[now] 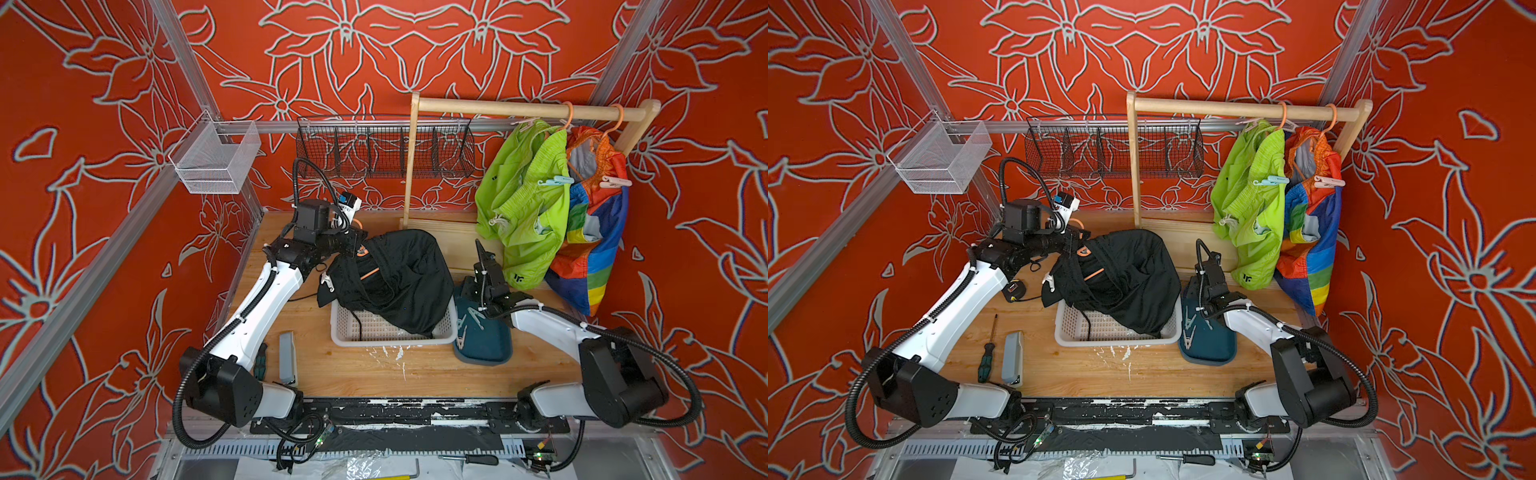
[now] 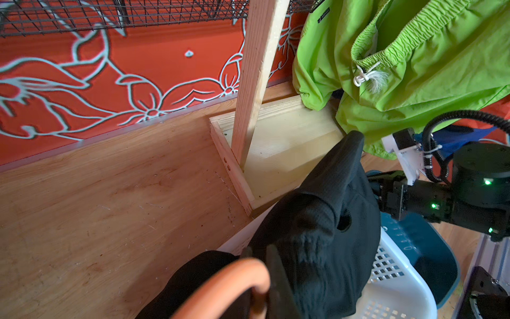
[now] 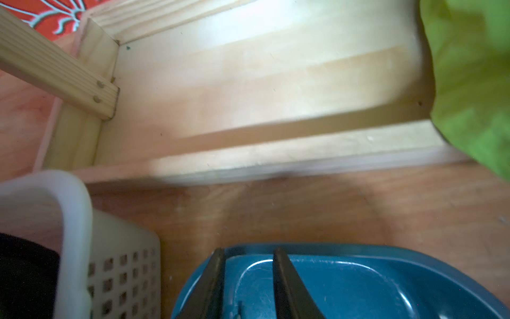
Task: Remove the clothespins securing shorts to the hanger
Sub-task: Place the clothespin in the storage box.
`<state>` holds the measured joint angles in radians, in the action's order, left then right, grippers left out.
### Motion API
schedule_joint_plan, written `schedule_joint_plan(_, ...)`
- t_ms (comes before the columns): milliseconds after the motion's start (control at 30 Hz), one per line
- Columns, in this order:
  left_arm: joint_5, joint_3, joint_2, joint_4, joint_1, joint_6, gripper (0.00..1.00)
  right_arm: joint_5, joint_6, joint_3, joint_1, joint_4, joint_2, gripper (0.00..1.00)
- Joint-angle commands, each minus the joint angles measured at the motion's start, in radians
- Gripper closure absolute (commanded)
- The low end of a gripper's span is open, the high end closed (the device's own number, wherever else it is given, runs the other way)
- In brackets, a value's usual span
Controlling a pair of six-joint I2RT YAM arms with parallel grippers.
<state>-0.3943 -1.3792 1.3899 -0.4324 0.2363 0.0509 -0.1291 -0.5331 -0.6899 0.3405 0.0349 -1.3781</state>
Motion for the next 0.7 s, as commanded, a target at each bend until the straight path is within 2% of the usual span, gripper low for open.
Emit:
schedule_joint_plan(0,-0.025,0.000,-0.033,0.047,-0.008,-0.006,1.00,0.018,0.082,-0.031,-0.005,0.016,0.068,0.63)
schedule_joint_plan(233,-0.058,-0.004,-0.026,0.052,-0.009,-0.017,1.00,-0.012,0.295,-0.112,-0.005,-0.208,0.333,0.39)
schedule_joint_plan(333,-0.084,-0.010,-0.014,0.050,-0.010,-0.025,1.00,0.115,0.382,-0.169,-0.003,-0.237,0.391,0.31)
schedule_joint_plan(467,-0.130,-0.034,0.016,0.035,-0.009,-0.033,1.00,0.296,0.532,-0.303,0.053,-0.284,0.323,0.28)
schedule_joint_plan(667,-0.147,-0.037,0.037,0.030,-0.009,-0.033,1.00,0.333,0.781,-0.520,0.250,-0.378,0.154,0.25)
